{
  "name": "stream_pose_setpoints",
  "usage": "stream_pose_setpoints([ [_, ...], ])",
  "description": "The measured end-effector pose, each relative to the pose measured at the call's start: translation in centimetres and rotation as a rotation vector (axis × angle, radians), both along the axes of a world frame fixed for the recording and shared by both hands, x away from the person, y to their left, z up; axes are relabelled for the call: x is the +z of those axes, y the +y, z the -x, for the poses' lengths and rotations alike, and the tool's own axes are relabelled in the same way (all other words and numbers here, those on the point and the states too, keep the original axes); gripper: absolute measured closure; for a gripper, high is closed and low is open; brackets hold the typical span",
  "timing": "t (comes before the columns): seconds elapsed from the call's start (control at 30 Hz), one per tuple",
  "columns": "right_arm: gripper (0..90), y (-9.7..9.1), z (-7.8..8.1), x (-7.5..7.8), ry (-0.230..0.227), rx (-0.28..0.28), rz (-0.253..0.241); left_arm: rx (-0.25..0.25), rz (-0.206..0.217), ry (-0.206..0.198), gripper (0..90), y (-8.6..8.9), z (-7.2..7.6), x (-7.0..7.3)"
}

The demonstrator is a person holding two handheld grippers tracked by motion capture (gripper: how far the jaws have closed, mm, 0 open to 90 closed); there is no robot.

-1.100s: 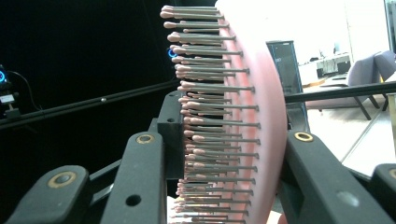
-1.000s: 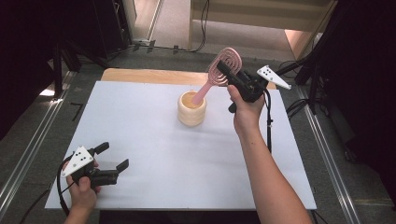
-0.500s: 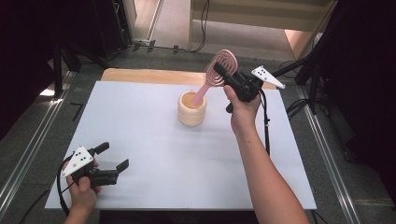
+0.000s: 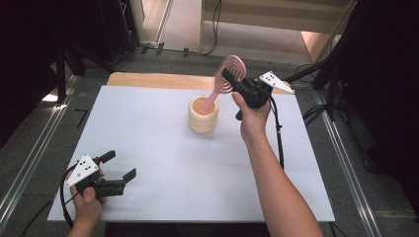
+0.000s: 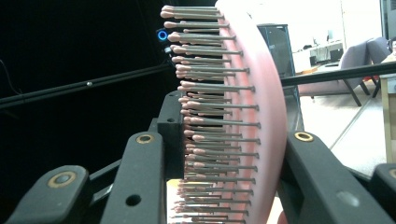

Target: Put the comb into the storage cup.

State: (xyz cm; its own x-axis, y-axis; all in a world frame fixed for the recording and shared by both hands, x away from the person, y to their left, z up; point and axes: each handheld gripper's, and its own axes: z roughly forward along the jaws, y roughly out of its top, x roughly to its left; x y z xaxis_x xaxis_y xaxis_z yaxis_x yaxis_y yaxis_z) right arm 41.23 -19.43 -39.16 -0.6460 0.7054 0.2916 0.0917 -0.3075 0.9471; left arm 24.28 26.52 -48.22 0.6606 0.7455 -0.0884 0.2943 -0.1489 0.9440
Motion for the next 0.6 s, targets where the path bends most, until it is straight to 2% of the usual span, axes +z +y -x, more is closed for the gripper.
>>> stream_pose_setpoints([
  [0.37, 61.7, 0.5, -0.4, -1.1, 0.019, -0.001, 0.030, -0.001, -0.006, -0.002, 2.7, -0.1, 0.1, 0.0],
  [0.6, 61.7, 0.9, -0.6, -1.8, 0.031, 0.002, 0.027, -0.002, -0.005, -0.003, 2.7, -0.1, 0.1, 0.0],
])
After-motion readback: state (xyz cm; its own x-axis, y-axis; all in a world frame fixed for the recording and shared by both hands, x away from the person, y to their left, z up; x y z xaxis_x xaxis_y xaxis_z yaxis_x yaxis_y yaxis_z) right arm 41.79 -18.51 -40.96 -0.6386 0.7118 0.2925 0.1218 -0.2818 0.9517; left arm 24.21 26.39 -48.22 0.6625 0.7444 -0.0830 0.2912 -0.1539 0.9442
